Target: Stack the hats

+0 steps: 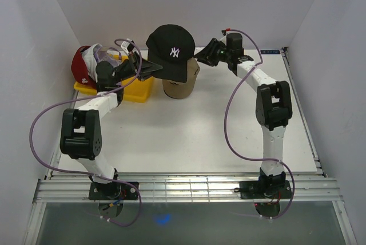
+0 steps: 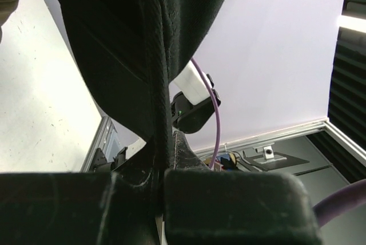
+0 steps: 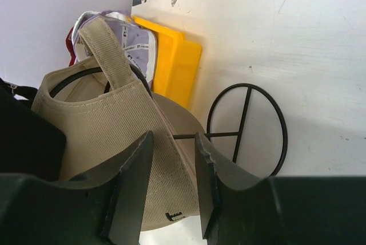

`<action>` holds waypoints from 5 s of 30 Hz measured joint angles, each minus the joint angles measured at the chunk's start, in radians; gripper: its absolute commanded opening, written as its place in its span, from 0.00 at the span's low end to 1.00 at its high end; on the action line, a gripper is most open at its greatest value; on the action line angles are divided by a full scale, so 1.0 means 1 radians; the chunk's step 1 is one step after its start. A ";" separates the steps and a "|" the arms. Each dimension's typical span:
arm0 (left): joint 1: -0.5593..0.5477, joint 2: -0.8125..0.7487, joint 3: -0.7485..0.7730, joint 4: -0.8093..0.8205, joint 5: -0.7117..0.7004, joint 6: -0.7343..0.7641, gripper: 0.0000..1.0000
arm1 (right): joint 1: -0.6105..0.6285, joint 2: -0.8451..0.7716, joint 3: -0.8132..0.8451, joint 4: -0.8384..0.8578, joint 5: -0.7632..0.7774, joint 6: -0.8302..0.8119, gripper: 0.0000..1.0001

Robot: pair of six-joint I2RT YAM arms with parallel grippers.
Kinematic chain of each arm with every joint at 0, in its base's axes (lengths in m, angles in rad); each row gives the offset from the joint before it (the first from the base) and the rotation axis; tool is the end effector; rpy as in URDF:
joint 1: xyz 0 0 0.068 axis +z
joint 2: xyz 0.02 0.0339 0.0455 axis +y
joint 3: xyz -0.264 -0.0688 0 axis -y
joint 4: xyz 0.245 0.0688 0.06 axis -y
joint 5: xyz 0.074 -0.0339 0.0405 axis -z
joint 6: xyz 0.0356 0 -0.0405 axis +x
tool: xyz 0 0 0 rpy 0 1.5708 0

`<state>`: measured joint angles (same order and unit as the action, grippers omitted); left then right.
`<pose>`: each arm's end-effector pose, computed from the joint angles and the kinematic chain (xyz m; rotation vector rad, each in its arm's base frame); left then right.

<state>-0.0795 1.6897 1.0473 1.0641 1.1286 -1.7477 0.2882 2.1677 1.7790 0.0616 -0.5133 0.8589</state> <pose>0.3611 -0.0610 0.3134 -0.1074 1.7889 -2.0625 0.4910 0.1638 0.2608 0.2046 2.0507 1.2342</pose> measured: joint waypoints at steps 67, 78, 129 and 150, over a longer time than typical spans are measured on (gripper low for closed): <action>-0.011 -0.131 -0.061 -0.260 -0.338 0.214 0.00 | -0.060 -0.256 -0.188 0.050 -0.149 0.061 0.79; -0.040 -0.001 -0.022 -0.043 -0.358 0.102 0.00 | -0.020 -0.397 -0.341 0.200 -0.172 0.213 0.84; -0.018 0.270 0.049 0.261 -0.224 -0.204 0.00 | 0.150 -0.347 -0.516 0.568 -0.066 0.549 0.23; 0.006 0.282 0.053 0.267 -0.092 -0.171 0.00 | 0.182 -0.425 -0.624 0.534 -0.028 0.416 0.19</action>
<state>-0.0731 1.9720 1.1000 1.3315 1.0370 -1.9182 0.4702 1.7432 1.1553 0.5953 -0.5411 1.2747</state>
